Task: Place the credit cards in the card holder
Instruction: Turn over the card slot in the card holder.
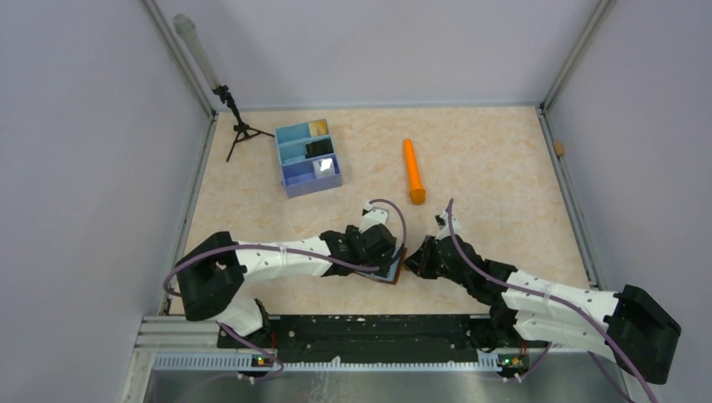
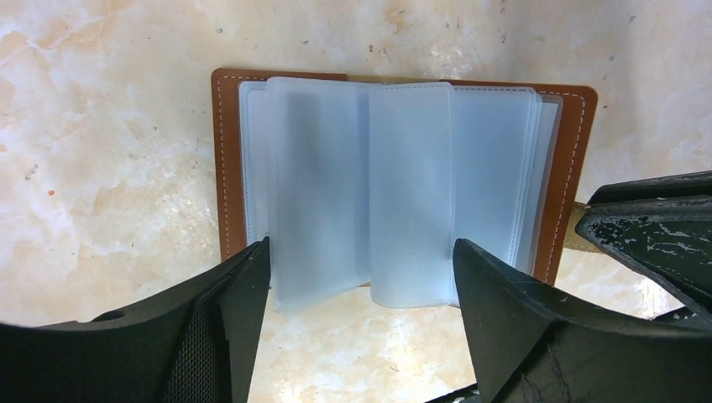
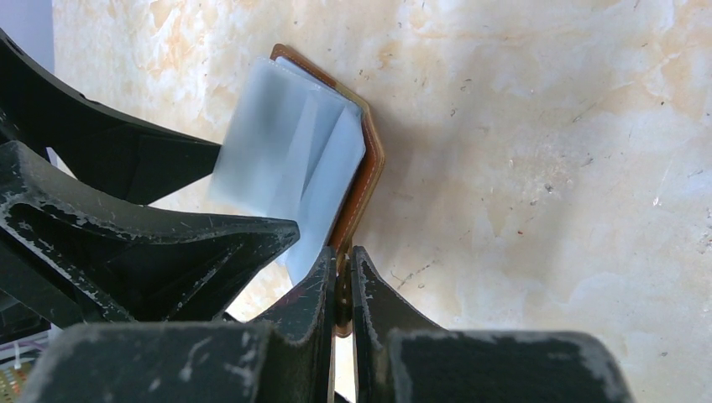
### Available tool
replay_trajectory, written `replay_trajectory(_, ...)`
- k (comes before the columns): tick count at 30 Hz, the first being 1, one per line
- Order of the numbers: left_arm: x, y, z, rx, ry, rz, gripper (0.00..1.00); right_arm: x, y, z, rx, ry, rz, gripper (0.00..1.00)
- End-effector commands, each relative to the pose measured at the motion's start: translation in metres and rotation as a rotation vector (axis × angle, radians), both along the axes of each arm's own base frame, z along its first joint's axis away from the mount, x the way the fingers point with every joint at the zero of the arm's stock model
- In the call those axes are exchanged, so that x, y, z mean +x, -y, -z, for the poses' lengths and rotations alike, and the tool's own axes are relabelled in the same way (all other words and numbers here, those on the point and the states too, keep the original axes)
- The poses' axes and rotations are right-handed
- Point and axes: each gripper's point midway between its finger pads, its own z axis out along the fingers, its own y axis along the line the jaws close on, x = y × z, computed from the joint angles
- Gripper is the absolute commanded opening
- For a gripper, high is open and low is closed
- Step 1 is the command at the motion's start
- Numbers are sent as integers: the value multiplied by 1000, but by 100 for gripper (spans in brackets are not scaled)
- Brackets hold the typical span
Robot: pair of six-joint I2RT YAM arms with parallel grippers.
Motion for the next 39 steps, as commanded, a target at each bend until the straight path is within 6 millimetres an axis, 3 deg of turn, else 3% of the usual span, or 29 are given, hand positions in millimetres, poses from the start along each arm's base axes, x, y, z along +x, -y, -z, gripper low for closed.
replay_trajectory(1,5,-3,-11,-10,34,-25,82,3,2,-3,18,11,22,0)
replay_trajectory(10,6,0,-10,-15,38,-25,84,3,2,-2,17,9,23,0)
replay_trajectory(17,7,-6,-17,-31,57,-44,95,6,19,9,-68,-12,86,0)
replay_trajectory(31,-5,32,-33,-281,29,32,99,6,44,37,-176,-58,183,0)
replay_trajectory(35,4,14,-35,-243,59,-54,99,7,55,40,-215,-70,221,8)
replay_trajectory(39,7,-1,-47,-266,64,-80,99,11,60,28,-242,-47,229,33)
